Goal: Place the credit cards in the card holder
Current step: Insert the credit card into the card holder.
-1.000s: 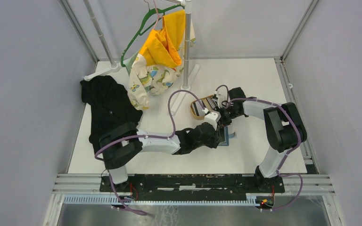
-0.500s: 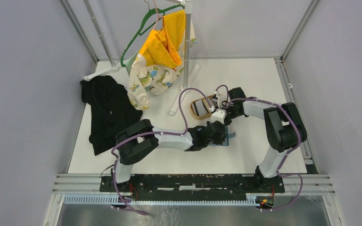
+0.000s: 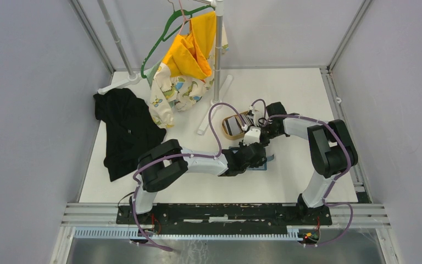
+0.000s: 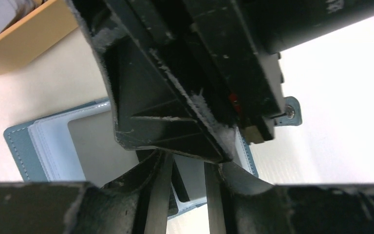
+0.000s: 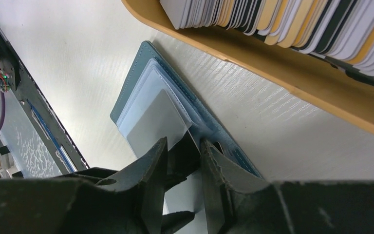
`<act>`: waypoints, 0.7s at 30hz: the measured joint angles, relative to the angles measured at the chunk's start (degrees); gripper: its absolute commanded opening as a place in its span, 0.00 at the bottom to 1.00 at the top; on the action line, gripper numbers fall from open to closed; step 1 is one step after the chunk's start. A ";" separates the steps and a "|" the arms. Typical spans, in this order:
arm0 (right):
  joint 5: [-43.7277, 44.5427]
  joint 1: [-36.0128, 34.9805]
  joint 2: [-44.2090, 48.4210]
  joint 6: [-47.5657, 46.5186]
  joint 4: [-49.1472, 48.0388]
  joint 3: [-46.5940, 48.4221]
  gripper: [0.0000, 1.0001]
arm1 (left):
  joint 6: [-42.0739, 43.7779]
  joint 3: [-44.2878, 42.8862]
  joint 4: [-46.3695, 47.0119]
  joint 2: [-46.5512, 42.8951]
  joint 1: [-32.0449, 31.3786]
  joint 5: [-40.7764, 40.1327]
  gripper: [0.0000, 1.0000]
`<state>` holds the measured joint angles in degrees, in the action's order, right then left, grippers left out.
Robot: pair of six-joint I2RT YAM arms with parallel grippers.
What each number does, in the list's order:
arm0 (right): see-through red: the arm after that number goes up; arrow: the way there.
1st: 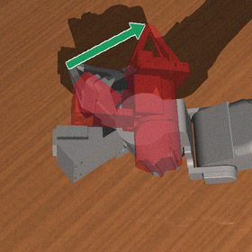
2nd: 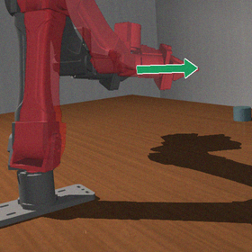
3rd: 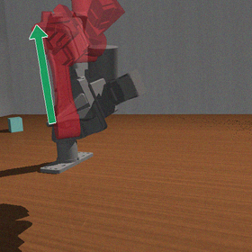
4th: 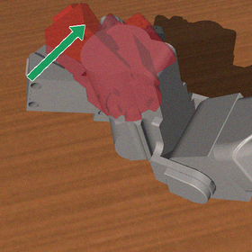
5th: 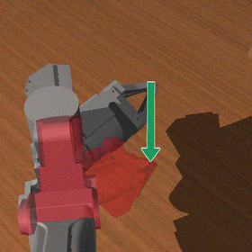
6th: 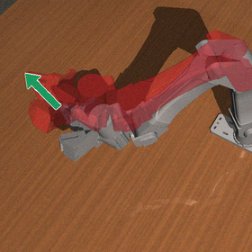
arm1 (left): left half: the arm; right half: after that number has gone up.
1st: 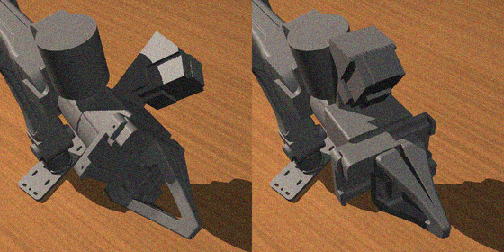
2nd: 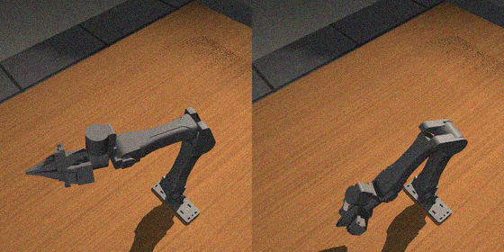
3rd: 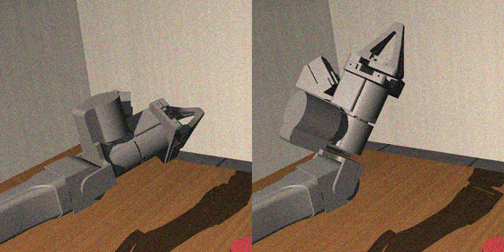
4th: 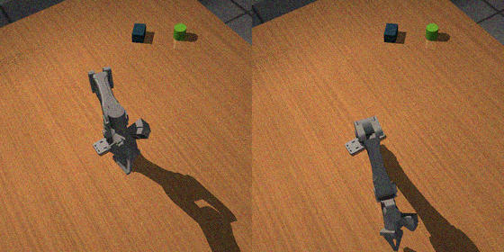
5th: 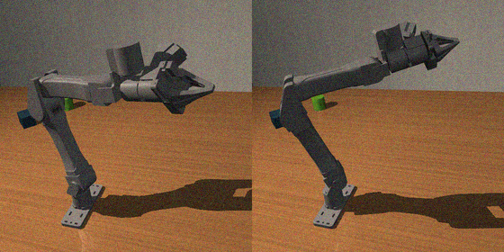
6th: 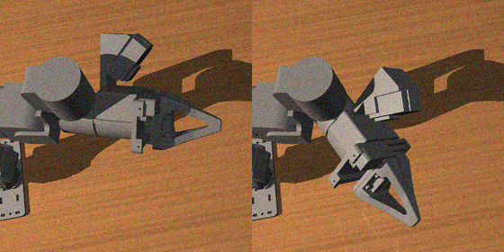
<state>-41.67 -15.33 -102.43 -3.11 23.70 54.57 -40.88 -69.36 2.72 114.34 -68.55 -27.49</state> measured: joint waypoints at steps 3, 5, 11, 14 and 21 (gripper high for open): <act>-0.42 0.15 0.07 -0.28 0.13 0.00 0.41 | -0.46 0.00 -1.11 0.00 -0.04 -1.16 0.39; -0.63 0.33 0.20 -0.57 0.24 0.02 0.44 | -0.48 0.00 -1.75 0.00 -0.11 -1.62 0.39; -0.24 1.38 1.40 -2.45 1.64 0.02 0.50 | -0.96 0.00 -2.82 0.00 -0.31 -2.91 0.41; 0.42 2.54 2.36 -3.80 2.80 -0.02 0.50 | -0.96 0.13 -2.82 -0.02 -0.26 -3.65 0.42; 1.11 5.49 4.52 -7.74 6.12 -0.07 0.52 | -0.72 3.15 -1.27 -2.25 -0.35 -3.04 0.43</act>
<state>-40.56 -9.85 -97.91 -10.85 29.82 54.50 -41.60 -66.22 1.45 112.09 -68.90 -30.52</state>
